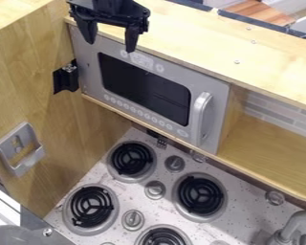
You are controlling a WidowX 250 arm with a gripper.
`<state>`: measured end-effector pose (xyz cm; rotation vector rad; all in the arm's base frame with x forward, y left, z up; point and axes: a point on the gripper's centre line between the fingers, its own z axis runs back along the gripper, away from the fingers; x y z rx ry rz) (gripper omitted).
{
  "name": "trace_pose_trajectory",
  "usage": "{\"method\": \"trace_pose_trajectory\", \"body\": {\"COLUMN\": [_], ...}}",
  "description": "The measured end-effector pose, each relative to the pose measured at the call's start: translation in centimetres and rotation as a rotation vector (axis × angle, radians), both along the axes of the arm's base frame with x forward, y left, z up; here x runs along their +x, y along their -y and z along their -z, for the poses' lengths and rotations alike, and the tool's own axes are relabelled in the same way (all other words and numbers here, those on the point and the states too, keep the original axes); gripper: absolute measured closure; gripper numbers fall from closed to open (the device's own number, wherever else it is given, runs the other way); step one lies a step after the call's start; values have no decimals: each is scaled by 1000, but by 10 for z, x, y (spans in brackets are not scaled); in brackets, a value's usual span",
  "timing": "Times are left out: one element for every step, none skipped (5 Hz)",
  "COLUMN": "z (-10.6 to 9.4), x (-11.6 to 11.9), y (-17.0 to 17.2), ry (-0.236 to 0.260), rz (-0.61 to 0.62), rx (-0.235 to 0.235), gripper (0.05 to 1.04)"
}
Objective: Open microwave
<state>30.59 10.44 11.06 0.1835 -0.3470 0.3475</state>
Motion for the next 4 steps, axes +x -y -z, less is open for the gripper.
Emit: {"method": "trace_pose_trajectory", "body": {"z": [10, 29, 36, 51], "x": [-3, -11, -10, -15], "y": [1, 11, 30, 56], "ry": [-29, -26, -16, -17], "rz": [-1, 16, 56, 126], "rx": [-11, -37, -62, -85], "gripper": [85, 85, 85, 85]}}
